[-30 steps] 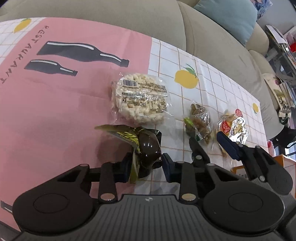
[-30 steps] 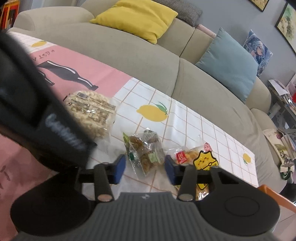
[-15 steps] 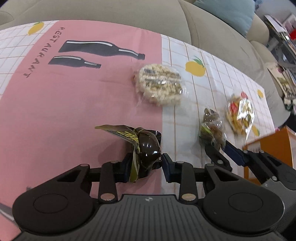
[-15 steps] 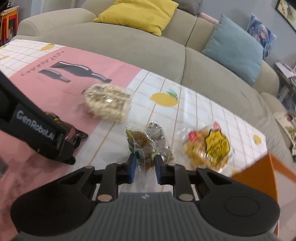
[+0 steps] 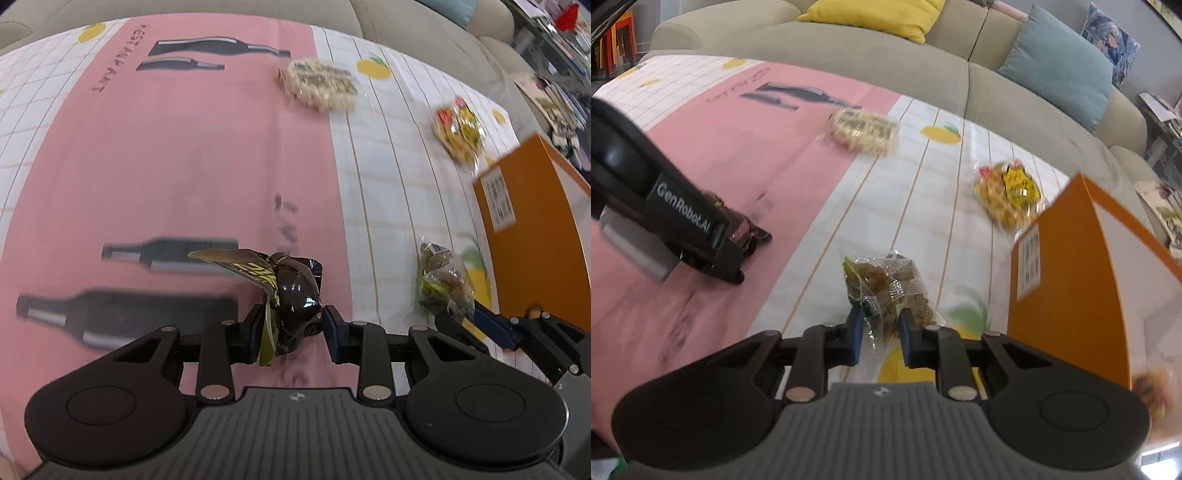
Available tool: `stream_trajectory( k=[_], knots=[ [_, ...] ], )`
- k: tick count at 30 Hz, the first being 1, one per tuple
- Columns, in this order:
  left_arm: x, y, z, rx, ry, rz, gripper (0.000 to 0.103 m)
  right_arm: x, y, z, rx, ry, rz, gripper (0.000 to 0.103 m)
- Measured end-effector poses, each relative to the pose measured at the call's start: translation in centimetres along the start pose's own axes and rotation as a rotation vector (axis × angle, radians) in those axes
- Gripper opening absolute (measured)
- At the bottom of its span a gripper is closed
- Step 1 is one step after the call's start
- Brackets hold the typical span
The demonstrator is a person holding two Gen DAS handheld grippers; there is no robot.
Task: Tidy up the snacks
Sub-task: 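Grasp the dark wrapped snack with the left gripper while the right gripper grasps the small clear nut pack, then carry the dark snack and nut pack over the orange box and lower them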
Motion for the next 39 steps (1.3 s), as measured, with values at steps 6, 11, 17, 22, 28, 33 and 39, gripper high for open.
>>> stream_trajectory(
  k=[6, 11, 17, 22, 28, 33, 39],
  knots=[
    [0.4, 0.5, -2.0, 0.006, -0.041, 0.013, 0.038, 2.5, 1.2, -1.7, -0.005, 0.058, -0.004, 0.021],
    [0.4, 0.5, -2.3, 0.007, -0.042, 0.02, 0.038, 2.8, 1.0, -1.6, -0.044, 0.087, -0.03, 0.032],
    [0.6, 0.1, -2.5, 0.017, -0.029, 0.029, 0.041, 2.7, 1.0, -0.8, -0.147, 0.178, -0.115, 0.059],
    [0.6, 0.0, -2.5, 0.017, -0.024, 0.024, 0.041, 3.4, -0.1, -0.6, -0.158, 0.193, -0.076, 0.052],
    [0.4, 0.0, -2.6, 0.004, -0.038, 0.03, 0.042, 2.9, -1.0, -0.9, -0.125, 0.169, -0.092, 0.047],
    [0.5, 0.0, -2.6, -0.012, -0.027, 0.026, 0.038, 2.3, -1.0, -0.9, -0.123, 0.118, -0.073, 0.041],
    [0.7, 0.5, -2.7, -0.04, -0.013, 0.011, 0.037, 1.3, -0.4, -0.8, -0.125, 0.043, -0.049, 0.035]
  ],
)
Point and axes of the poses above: each gripper's, at about its wrist camera, not at the fingertips, and y roughly against the way its jaws point, x to its left, z to its top, the point moved 6 cm from there along -y, roughly the way its jaws point, and after that the axes turned 14 degrees about y, right-handed, at the moved point
